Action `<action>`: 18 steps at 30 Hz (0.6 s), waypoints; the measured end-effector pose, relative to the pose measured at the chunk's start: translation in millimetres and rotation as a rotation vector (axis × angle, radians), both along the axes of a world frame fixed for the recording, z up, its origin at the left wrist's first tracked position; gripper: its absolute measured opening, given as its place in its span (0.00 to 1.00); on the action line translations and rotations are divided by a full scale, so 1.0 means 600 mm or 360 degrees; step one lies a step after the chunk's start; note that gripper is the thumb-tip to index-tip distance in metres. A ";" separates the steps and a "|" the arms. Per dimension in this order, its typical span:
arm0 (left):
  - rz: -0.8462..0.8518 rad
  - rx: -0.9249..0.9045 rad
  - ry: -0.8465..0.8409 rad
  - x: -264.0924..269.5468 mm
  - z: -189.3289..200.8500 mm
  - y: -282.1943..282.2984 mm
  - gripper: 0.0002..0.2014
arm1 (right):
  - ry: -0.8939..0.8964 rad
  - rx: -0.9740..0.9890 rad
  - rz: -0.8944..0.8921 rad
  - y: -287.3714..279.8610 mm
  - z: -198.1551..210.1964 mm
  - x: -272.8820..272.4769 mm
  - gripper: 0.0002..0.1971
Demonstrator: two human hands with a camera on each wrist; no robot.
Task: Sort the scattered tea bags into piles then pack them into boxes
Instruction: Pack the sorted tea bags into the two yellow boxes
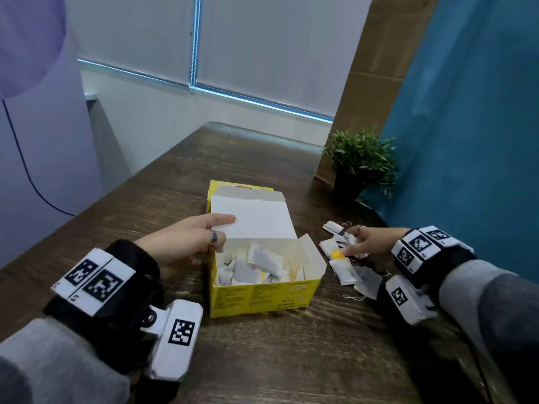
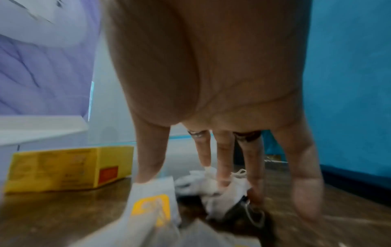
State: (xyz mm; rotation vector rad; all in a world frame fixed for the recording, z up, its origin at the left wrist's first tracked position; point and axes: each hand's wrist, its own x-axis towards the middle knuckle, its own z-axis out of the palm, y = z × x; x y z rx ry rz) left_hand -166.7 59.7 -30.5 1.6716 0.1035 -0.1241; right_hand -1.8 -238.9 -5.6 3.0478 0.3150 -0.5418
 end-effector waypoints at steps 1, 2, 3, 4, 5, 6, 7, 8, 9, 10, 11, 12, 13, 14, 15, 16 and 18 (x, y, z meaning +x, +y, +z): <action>0.0007 -0.0012 0.0003 0.000 0.000 0.000 0.36 | -0.0073 -0.0040 -0.0047 -0.005 -0.008 0.004 0.38; 0.0014 -0.0021 0.0008 0.001 -0.001 0.000 0.36 | -0.0157 -0.0022 -0.0090 -0.007 -0.013 0.010 0.38; 0.0015 -0.0028 0.0012 0.001 -0.002 0.000 0.36 | -0.0205 0.0049 -0.0124 -0.008 -0.016 0.018 0.37; 0.0014 -0.0032 0.0016 0.001 -0.002 0.001 0.35 | -0.0215 0.0119 -0.0141 -0.008 -0.017 0.028 0.35; 0.0009 -0.0034 0.0021 0.001 -0.002 0.001 0.35 | -0.0187 0.0165 -0.0142 -0.009 -0.018 0.036 0.33; 0.0004 -0.0035 0.0027 0.000 -0.002 0.002 0.35 | -0.0158 0.0178 -0.0136 -0.008 -0.021 0.043 0.30; 0.0002 -0.0036 0.0031 0.000 -0.001 0.002 0.35 | -0.0152 0.0183 -0.0125 -0.009 -0.025 0.049 0.26; -0.0001 -0.0036 0.0035 0.001 0.000 0.002 0.35 | -0.0171 0.0175 -0.0107 -0.010 -0.030 0.053 0.20; -0.0006 -0.0038 0.0039 0.001 0.000 0.003 0.35 | -0.0188 0.0177 -0.0096 -0.010 -0.035 0.055 0.17; -0.0008 -0.0036 0.0043 0.001 0.000 0.004 0.35 | -0.0199 0.0206 -0.0105 -0.011 -0.041 0.057 0.15; -0.0010 -0.0031 0.0048 0.001 0.000 0.004 0.35 | -0.0189 0.0278 -0.0138 -0.011 -0.042 0.056 0.14; -0.0007 -0.0027 0.0055 0.001 -0.001 0.005 0.35 | -0.0164 0.0356 -0.0178 -0.011 -0.040 0.054 0.13; -0.0006 -0.0028 0.0064 0.001 -0.001 0.005 0.35 | -0.0165 0.0391 -0.0192 -0.013 -0.036 0.054 0.13; 0.0000 -0.0029 0.0071 0.000 -0.001 0.005 0.35 | -0.0197 0.0401 -0.0155 -0.015 -0.027 0.053 0.13; 0.0006 -0.0028 0.0071 0.000 -0.001 0.005 0.36 | -0.0231 0.0393 -0.0096 -0.016 -0.016 0.051 0.11; 0.0011 -0.0024 0.0068 -0.001 0.001 0.004 0.36 | -0.0262 0.0420 -0.0033 -0.016 -0.003 0.047 0.09; 0.0016 -0.0015 0.0063 -0.001 0.004 0.002 0.35 | -0.0312 0.0536 0.0073 -0.010 0.028 0.032 0.08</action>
